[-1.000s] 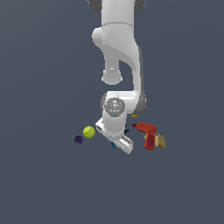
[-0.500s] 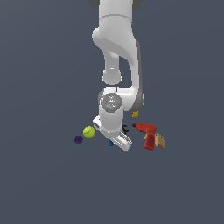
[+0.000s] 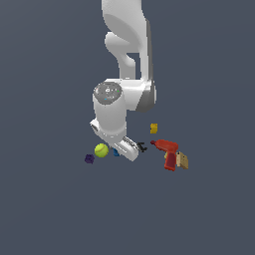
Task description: Pick up a designated object from a clutter of objects.
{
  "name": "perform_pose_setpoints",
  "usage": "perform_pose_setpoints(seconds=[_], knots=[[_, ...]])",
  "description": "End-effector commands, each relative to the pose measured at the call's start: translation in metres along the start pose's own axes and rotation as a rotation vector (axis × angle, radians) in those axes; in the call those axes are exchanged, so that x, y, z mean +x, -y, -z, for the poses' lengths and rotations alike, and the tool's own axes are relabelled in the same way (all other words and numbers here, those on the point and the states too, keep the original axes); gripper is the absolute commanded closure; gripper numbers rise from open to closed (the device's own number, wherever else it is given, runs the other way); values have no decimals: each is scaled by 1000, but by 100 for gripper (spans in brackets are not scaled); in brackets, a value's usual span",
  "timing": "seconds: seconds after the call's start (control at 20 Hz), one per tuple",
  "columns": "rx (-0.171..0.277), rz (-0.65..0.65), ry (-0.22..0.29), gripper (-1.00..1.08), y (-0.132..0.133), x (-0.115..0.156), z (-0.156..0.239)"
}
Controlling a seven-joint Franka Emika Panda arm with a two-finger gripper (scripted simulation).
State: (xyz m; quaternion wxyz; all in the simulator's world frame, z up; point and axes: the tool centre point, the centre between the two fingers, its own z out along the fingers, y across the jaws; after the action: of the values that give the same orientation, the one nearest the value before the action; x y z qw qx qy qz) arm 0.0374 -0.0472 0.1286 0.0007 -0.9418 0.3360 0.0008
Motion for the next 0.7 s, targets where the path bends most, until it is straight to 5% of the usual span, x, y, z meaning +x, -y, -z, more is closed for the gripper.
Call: perform_pose_setpoints(seconds=[0.0, 0.65], knots=[[1, -1, 0, 108, -16, 6, 25], [0, -2, 0, 108, -103, 40, 160]])
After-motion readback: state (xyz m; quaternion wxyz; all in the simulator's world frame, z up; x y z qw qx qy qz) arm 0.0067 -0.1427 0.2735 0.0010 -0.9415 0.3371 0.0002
